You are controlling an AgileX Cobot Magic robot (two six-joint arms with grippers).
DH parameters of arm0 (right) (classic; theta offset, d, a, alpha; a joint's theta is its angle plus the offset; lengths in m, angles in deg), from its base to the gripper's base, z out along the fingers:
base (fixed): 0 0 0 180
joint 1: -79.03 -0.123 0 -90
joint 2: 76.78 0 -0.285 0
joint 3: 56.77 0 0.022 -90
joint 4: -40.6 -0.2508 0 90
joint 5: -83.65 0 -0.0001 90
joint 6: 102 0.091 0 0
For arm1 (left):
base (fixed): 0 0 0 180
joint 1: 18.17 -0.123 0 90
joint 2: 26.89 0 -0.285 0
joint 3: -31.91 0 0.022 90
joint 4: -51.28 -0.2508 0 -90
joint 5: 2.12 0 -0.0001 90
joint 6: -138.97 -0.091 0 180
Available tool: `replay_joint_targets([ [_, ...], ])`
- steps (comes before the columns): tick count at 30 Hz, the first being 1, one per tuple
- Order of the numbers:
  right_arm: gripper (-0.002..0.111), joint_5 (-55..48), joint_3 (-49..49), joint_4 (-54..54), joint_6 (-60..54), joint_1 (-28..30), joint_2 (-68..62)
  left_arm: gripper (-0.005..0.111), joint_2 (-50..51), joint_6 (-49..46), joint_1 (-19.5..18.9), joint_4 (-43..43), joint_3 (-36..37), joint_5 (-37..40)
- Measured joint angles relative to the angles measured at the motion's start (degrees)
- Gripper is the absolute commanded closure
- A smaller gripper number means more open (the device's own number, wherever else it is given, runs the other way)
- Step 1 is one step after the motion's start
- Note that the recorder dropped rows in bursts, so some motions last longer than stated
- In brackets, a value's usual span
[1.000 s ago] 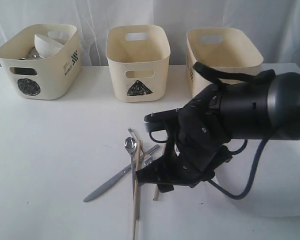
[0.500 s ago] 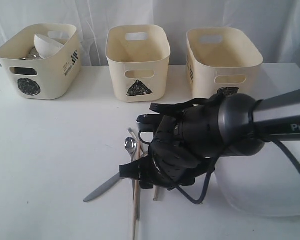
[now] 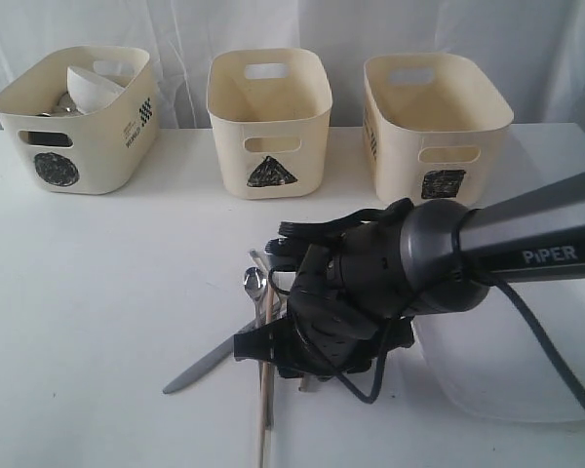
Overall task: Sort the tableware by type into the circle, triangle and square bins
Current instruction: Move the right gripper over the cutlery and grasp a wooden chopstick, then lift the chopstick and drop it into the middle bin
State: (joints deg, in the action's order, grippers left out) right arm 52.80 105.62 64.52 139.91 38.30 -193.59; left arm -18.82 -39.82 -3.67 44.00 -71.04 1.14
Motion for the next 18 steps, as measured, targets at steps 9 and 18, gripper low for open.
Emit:
replay_joint_targets([
  [9, 0.108, -1.8, -2.4, 0.6, 2.1, 0.0, 2.4, 0.107, 0.0, 0.0, 0.0, 0.0, 0.0, 0.0],
  [18, 0.108, -3.9, -9.9, 13.5, 9.2, -0.2, 12.0, 0.107, 0.0, 0.0, 0.0, 0.0, 0.0, 0.0],
])
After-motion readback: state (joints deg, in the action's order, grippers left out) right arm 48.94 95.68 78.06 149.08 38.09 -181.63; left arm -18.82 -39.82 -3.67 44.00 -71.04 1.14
